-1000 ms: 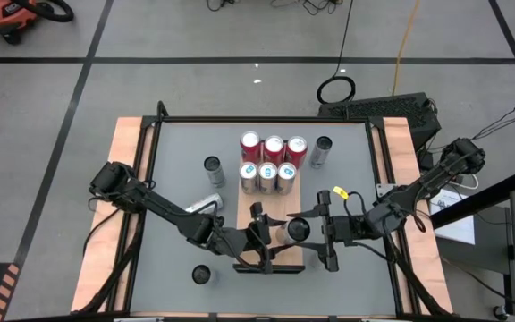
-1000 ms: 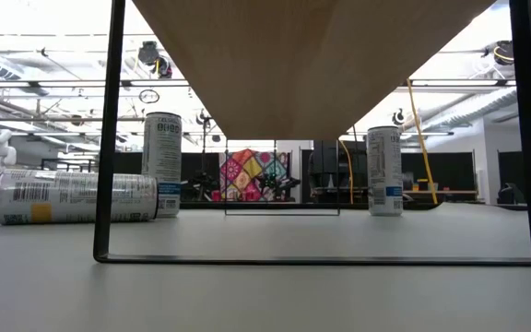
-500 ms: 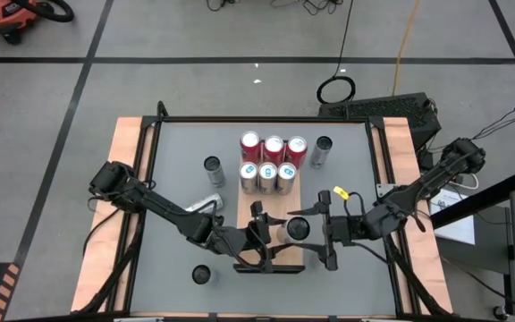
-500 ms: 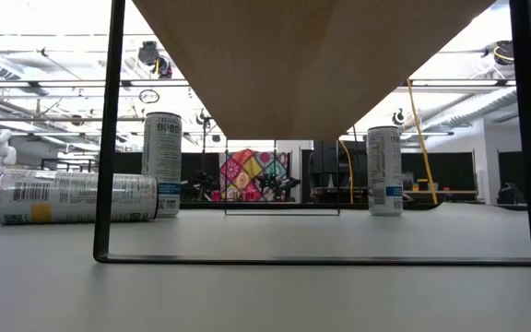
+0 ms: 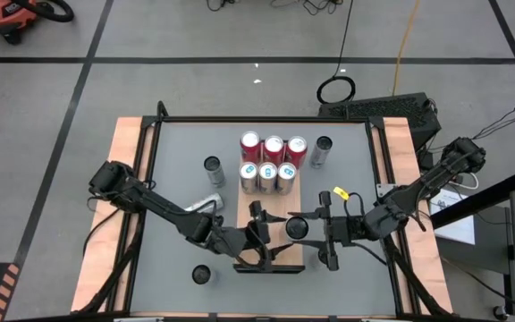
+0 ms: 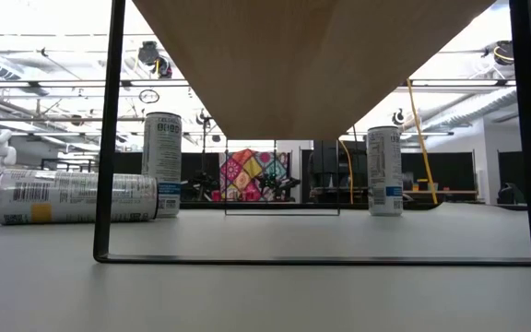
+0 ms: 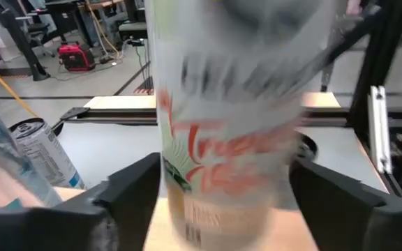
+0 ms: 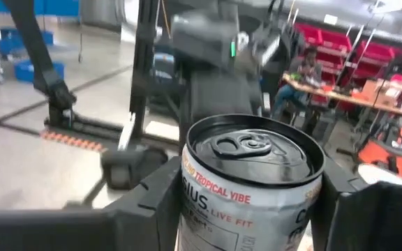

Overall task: Place canned beverage on shelf
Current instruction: Put the top left white soda can on the shelf aligned with the other blue soda can

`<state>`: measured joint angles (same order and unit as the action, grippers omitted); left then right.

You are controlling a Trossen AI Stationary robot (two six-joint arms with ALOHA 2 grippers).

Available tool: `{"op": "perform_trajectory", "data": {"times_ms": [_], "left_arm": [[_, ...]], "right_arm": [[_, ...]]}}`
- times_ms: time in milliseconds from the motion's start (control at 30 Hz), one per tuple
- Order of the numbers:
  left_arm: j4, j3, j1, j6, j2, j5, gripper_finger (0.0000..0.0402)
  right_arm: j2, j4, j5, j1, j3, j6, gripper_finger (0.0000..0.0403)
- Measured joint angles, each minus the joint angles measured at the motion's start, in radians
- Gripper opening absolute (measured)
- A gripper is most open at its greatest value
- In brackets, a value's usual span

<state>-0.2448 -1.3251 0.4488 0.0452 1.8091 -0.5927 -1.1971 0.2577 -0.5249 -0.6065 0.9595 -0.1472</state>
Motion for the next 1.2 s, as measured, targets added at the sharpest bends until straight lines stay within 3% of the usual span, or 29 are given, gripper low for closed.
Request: {"op": "perform_trajectory", "data": {"times_ms": [200, 333, 533, 700, 1033, 1200], "left_arm": [[0.24, -0.002, 0.048, 0.056, -0.101, -0.05, 0.0372], [0.457, -0.002, 0.084, 0.139, -0.19, -0.15, 0.0378], [0.689, -0.001, 0.113, 0.238, -0.256, -0.156, 0.0379], [0.762, -0.001, 0.132, 0.244, -0.26, -0.155, 0.0379], [0.863, -0.001, 0.159, 0.289, -0.26, -0.152, 0.0379], [0.886, 0.0, 0.163, 0.283, -0.26, -0.148, 0.0379]], "right_arm": [[0.022, -0.096, -0.007, -0.004, -0.001, 0.054, 0.0167], [0.018, -0.116, -0.025, 0.011, -0.011, 0.058, 0.0168], [0.017, -0.081, -0.028, 0.059, -0.052, 0.081, 0.017], [0.017, 0.012, -0.023, 0.087, -0.098, 0.065, 0.0171], [0.017, 0.039, -0.019, 0.139, -0.136, 0.083, 0.0172], [0.017, 0.042, 0.033, 0.165, -0.136, 0.089, 0.0181]]}}
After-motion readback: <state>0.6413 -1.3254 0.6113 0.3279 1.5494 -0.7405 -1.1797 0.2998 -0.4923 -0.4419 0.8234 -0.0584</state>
